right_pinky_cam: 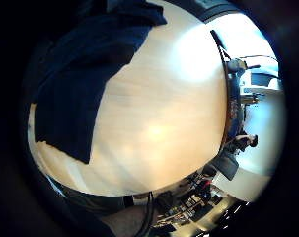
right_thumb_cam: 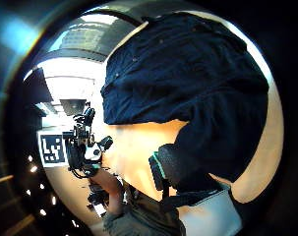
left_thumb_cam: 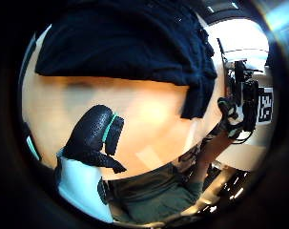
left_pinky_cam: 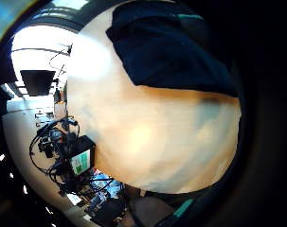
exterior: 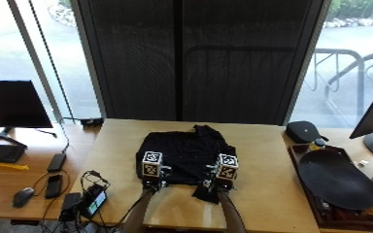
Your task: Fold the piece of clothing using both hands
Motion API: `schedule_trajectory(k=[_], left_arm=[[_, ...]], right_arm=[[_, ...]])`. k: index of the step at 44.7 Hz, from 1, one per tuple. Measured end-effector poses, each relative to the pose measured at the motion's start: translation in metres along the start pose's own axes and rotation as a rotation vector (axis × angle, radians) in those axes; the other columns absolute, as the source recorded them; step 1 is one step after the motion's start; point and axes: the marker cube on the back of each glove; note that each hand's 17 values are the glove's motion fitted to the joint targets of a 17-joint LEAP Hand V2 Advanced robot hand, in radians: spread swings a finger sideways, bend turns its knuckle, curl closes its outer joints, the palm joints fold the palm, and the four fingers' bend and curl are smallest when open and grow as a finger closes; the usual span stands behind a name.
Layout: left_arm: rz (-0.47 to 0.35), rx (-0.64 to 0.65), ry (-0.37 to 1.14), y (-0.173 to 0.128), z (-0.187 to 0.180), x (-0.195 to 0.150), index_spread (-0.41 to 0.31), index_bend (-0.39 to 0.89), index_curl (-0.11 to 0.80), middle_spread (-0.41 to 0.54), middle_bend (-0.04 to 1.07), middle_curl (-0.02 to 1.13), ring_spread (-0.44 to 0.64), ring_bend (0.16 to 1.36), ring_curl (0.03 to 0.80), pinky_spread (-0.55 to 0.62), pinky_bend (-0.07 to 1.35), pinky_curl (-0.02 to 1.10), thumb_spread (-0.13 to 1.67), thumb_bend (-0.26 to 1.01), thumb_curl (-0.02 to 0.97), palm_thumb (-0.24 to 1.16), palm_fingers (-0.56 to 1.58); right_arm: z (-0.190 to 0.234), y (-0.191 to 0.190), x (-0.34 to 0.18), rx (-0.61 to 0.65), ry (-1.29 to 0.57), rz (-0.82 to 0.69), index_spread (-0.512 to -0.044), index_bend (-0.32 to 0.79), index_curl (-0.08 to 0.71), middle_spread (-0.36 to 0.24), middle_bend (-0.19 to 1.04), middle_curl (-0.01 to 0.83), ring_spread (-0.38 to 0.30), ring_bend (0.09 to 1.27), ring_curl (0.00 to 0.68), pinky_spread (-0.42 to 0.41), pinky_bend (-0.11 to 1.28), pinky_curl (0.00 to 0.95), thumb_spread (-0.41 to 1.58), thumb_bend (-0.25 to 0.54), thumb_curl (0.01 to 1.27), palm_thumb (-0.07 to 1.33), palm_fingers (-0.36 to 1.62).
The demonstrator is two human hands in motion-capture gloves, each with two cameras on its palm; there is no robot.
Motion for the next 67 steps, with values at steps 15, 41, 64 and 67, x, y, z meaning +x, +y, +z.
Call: schedule_trajectory(k=[15,41,64,67], left_arm=[[0.024,-0.134,0.038,-0.017,0.041,-0.006,-0.094,0.16,0.309,0.049,0.19,0.38,0.19,0.6,0.305,0.35,0.44,0.29,1.07,-0.01,0.333,0.49,0.31],[-0.044,0.204,-0.274,-0.034,0.034,-0.035,-0.205,0.2,0.41,-0.188,0.21,0.41,-0.14,0.54,0.317,0.09,0.27,0.29,1.25,0.07,0.366,0.72,0.86],[0.191,-0.038,-0.176,0.001,-0.048,-0.032,-0.292,0.18,0.434,-0.333,0.42,0.5,-0.35,0.59,0.386,-0.07,0.1,0.27,1.18,0.0,0.374,0.75,1.13],[0.167,0.015,-0.16,0.003,-0.07,-0.036,-0.292,0.18,0.436,-0.337,0.44,0.5,-0.36,0.6,0.391,-0.05,0.09,0.25,1.21,0.0,0.366,0.76,1.12]], right_arm=[[0.023,0.017,0.046,-0.291,0.253,0.328,-0.366,0.13,0.233,0.056,0.18,0.271,0.159,0.28,0.234,0.226,0.7,0.349,1.04,-0.026,0.33,0.45,-0.06],[0.012,0.004,0.04,0.097,0.602,0.186,-0.392,0.24,0.334,-0.175,0.19,0.303,-0.13,0.45,0.299,0.061,0.51,0.3,1.17,0.066,0.35,0.75,0.78],[-0.075,0.015,-0.002,-0.32,0.459,0.057,-0.322,0.13,0.342,-0.238,0.37,0.428,-0.286,0.65,0.416,-0.303,0.52,0.362,1.06,0.034,0.36,0.95,1.33],[-0.096,0.005,-0.011,-0.268,0.43,0.057,-0.32,0.12,0.337,-0.239,0.38,0.435,-0.282,0.68,0.424,-0.316,0.52,0.366,1.06,0.029,0.37,0.97,1.34]])
